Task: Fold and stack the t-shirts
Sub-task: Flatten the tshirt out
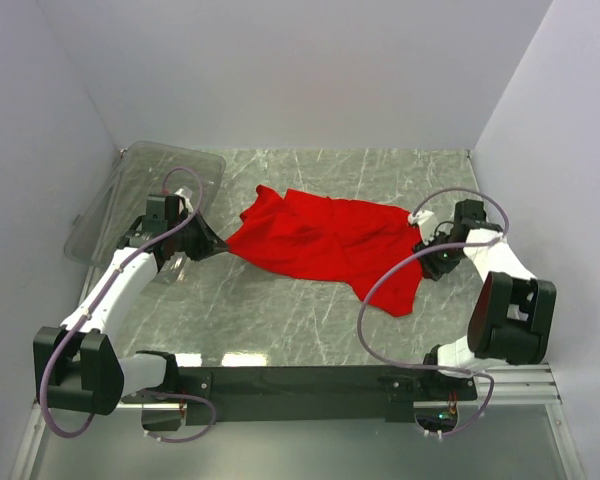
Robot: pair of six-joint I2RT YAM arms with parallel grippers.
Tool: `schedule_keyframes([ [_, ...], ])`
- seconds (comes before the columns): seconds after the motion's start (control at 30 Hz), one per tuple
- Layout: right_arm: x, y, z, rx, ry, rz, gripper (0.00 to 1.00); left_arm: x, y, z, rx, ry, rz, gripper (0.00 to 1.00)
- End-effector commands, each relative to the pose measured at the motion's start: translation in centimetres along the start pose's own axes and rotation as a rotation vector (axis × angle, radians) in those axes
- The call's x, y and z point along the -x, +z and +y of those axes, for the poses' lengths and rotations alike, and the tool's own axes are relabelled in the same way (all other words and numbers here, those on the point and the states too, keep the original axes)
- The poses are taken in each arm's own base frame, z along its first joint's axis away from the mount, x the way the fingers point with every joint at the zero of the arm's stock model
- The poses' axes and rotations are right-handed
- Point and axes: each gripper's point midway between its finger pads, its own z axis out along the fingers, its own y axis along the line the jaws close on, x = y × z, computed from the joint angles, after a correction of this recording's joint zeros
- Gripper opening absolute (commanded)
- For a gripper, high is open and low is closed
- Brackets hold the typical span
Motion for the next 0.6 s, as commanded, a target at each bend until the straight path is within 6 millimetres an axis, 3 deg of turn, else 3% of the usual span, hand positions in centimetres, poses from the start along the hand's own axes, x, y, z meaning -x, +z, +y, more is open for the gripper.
schedule_keyframes([
  [0.0,0.4,-0.5,0.7,0.049,-0.415,-0.075,0.57,0.7,-0.3,-0.7,-0.028,0.030,-0.015,0.01],
  [0.13,0.5,0.0,1.3,0.106,-0.660,-0.105,0.56,0.7,-0.4,-0.6,-0.020,0.041,-0.018,0.01],
  [0.37,0.2,1.3,-0.1,0.150,-0.806,-0.048,0.55,0.3,-0.4,-0.2,-0.019,0.022,-0.023,0.01],
  [0.57,-0.4,2.3,1.0,0.219,-0.858,-0.030,0.54,0.1,-0.4,0.1,-0.010,0.026,-0.017,0.01],
])
